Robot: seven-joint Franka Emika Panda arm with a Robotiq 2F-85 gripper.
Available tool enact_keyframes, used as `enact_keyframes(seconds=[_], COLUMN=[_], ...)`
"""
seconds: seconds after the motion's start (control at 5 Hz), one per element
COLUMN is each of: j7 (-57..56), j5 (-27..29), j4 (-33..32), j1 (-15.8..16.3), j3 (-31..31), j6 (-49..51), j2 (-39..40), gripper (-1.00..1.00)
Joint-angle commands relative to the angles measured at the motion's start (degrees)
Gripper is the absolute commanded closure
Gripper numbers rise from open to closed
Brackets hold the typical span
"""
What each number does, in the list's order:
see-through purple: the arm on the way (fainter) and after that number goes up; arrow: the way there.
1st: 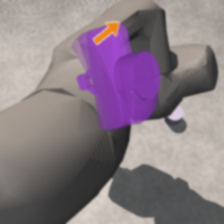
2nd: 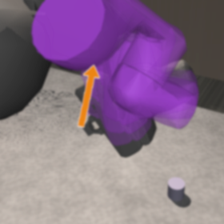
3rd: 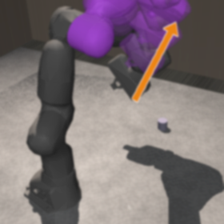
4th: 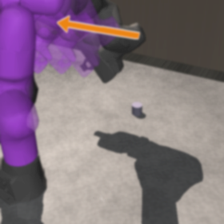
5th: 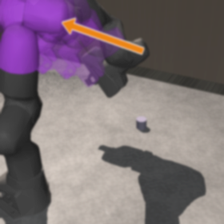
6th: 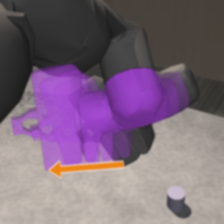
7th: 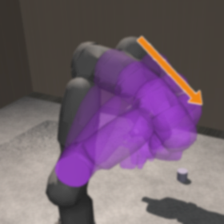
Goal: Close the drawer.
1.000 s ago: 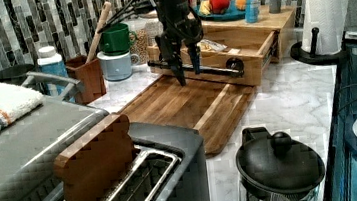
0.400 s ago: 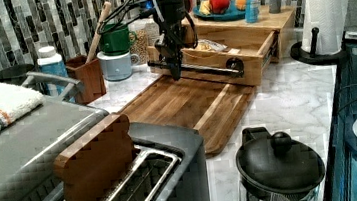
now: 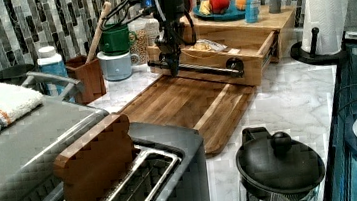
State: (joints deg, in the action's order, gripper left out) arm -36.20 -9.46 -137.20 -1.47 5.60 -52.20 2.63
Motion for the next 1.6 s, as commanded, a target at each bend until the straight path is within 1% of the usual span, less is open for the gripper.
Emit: enact_keyframes(seconds=[0.2,0.4,0.6,0.8,1.0,1.2,1.4,1.6], j7=[-11.21,-16.05,-21.02,-25.63,-31.19,-35.93,-36.99,-43.59], j5=[-1.26,-0.5,0.11,0.06,1.3,3.55,2.05,7.42], j4=[0.5,0.17,-0.41,0.91,2.27,4.8,6.67,9.72], j1=[-3.88,-5.63,-8.09,-10.47,-13.7,-16.81,-19.03,-12.74], j3=[-4.24,-6.01,-7.33,-8.23,-8.91,-9.38,-10.48,-20.02], j6=[-5.43,-4.89,-6.07,-7.63,-11.99,-13.43,-13.0,-10.02], j2=[3.42,2.2,0.65,2.14,5.02,7.98,9.11,9.9], gripper=[1.0,1.0,1.0,1.0,1.0,1.0,1.0,1.0])
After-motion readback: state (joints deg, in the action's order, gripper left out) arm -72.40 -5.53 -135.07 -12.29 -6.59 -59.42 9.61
